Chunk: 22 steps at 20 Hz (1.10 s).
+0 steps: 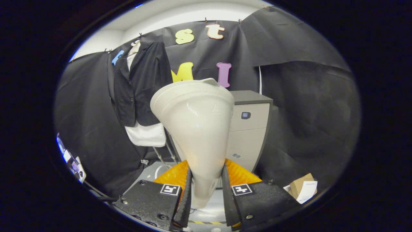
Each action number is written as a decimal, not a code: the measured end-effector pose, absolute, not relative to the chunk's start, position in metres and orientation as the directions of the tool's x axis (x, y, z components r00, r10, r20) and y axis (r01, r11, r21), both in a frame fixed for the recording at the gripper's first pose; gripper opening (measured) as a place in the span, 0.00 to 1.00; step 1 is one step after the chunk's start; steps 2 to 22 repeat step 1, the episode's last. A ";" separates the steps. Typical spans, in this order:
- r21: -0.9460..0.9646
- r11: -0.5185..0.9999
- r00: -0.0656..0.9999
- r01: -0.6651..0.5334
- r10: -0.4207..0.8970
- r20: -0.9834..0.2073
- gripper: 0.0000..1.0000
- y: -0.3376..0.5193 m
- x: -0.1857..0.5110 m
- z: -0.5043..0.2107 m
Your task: Iron the clothes twice with a garment steamer, once on the left side and once on the right side.
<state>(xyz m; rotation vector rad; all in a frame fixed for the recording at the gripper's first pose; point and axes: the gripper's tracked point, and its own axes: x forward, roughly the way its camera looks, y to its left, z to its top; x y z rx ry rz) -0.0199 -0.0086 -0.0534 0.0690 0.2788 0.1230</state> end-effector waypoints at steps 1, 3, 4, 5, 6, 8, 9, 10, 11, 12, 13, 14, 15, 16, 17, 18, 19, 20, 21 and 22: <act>0.080 0.991 0.955 -0.111 0.129 -0.268 0.45 -0.010 -0.025 -0.054; 0.080 0.991 0.955 -0.111 0.129 -0.268 0.45 -0.010 -0.025 -0.054; 0.080 0.991 0.955 -0.111 0.129 -0.268 0.45 -0.010 -0.025 -0.054; 0.080 0.991 0.955 -0.111 0.129 -0.268 0.45 -0.010 -0.025 -0.054; 0.080 0.991 0.955 -0.111 0.129 -0.268 0.45 -0.010 -0.025 -0.054; 0.080 0.991 0.955 -0.111 0.129 -0.268 0.45 -0.010 -0.025 -0.054; 0.080 0.991 0.955 -0.111 0.129 -0.268 0.45 -0.010 -0.025 -0.054; 0.080 0.991 0.955 -0.111 0.129 -0.268 0.45 -0.010 -0.025 -0.054; 0.080 0.991 0.955 -0.111 0.129 -0.268 0.45 -0.010 -0.025 -0.054; 0.080 0.991 0.955 -0.111 0.129 -0.268 0.45 -0.010 -0.025 -0.054; 0.080 0.991 0.955 -0.111 0.129 -0.268 0.45 -0.010 -0.025 -0.054; 0.080 0.991 0.955 -0.111 0.129 -0.268 0.45 -0.010 -0.025 -0.054; 0.080 0.991 0.955 -0.111 0.129 -0.268 0.45 -0.010 -0.025 -0.054; 0.080 0.991 0.955 -0.111 0.129 -0.268 0.45 -0.010 -0.025 -0.054; 0.080 0.991 0.955 -0.111 0.129 -0.268 0.45 -0.010 -0.025 -0.054; 0.080 0.991 0.955 -0.111 0.129 -0.268 0.45 -0.010 -0.025 -0.054; 0.080 0.991 0.955 -0.111 0.129 -0.268 0.45 -0.010 -0.025 -0.054; 0.080 0.991 0.955 -0.111 0.129 -0.268 0.45 -0.010 -0.025 -0.054; 0.080 0.991 0.955 -0.111 0.129 -0.268 0.45 -0.010 -0.025 -0.054; 0.080 0.991 0.955 -0.111 0.129 -0.268 0.45 -0.010 -0.025 -0.054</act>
